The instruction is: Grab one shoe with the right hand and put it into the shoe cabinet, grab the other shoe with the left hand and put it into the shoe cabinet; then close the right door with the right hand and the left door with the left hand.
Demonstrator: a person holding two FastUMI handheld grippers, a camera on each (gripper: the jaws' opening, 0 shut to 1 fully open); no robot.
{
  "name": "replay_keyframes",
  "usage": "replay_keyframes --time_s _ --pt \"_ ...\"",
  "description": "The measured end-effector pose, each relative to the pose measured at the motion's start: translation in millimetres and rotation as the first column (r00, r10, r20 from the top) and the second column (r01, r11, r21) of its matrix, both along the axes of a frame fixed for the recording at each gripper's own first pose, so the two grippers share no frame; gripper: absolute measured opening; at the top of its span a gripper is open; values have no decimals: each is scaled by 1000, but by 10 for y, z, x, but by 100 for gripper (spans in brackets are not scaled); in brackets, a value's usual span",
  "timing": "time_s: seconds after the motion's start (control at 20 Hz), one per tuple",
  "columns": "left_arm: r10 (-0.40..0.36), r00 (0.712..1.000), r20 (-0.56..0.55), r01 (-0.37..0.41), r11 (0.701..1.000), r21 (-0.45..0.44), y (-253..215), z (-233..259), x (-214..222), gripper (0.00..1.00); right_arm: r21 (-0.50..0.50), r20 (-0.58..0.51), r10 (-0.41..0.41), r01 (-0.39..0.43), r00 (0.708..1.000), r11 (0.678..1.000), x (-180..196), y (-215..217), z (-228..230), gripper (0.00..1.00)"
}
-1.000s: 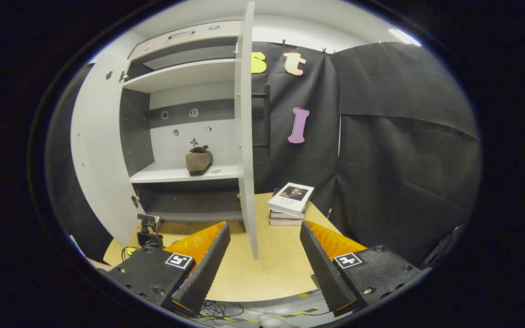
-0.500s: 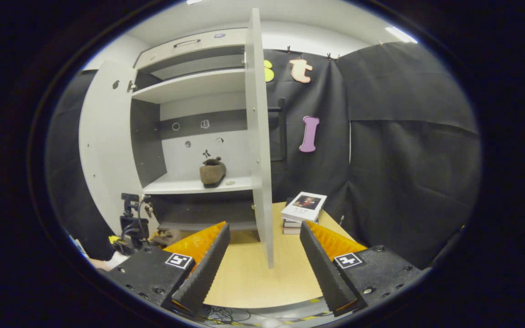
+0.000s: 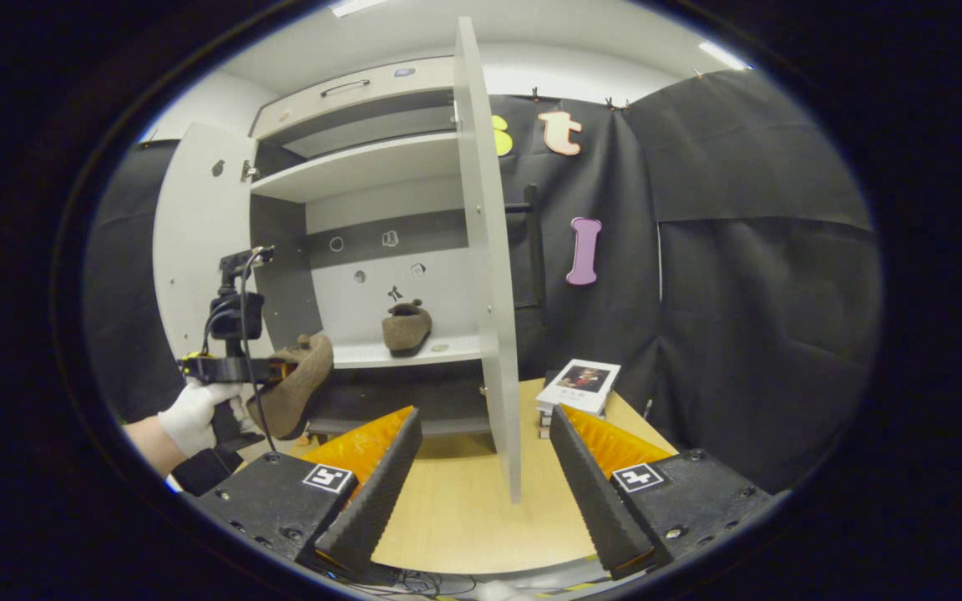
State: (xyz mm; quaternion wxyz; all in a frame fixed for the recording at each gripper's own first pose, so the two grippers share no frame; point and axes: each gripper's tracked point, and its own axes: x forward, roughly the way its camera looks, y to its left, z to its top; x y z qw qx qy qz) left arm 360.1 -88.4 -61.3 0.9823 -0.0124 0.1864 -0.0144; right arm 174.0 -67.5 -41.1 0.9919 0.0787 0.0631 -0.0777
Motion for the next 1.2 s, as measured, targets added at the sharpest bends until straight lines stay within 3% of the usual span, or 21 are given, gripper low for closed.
replay_keyframes --time_s 0.05,0.1,0.15,0.2,0.3,0.5,0.7,0.9,1.2 --pt "15 1000 7 -15 1000 -6 -49 126 116 1 1 3 6 -6 1000 1000 12 -1 7 98" --pt "25 1000 20 -25 1000 -9 236 4 398 1 1 3 9 -9 1000 1000 21 -8 11 97" --pt "34 999 35 -33 999 -9 271 362 646 1 3 3 13 -13 1000 1000 31 -11 22 97" --pt "45 998 44 -45 999 -4 5 376 574 1 6 6 15 -15 1000 1000 37 -20 36 98" --pt "55 997 58 -56 998 17 44 536 914 1 4 5 13 -13 1000 1000 48 -63 32 98" --pt "90 996 16 -90 996 1 13 500 1474 1 1 -6 0 0 1000 1000 43 -172 30 98" --pt "93 994 -55 -90 995 45 -43 223 2000 5 -9 -14 -31 31 999 999 7 -298 50 98" --pt "95 973 -213 -82 994 70 -103 -290 2118 2 -9 -18 -58 58 998 998 -50 -403 53 98" --pt "63 962 -265 -45 996 73 -141 -352 2113 6 36 -48 -61 62 997 997 -43 -425 -41 98"
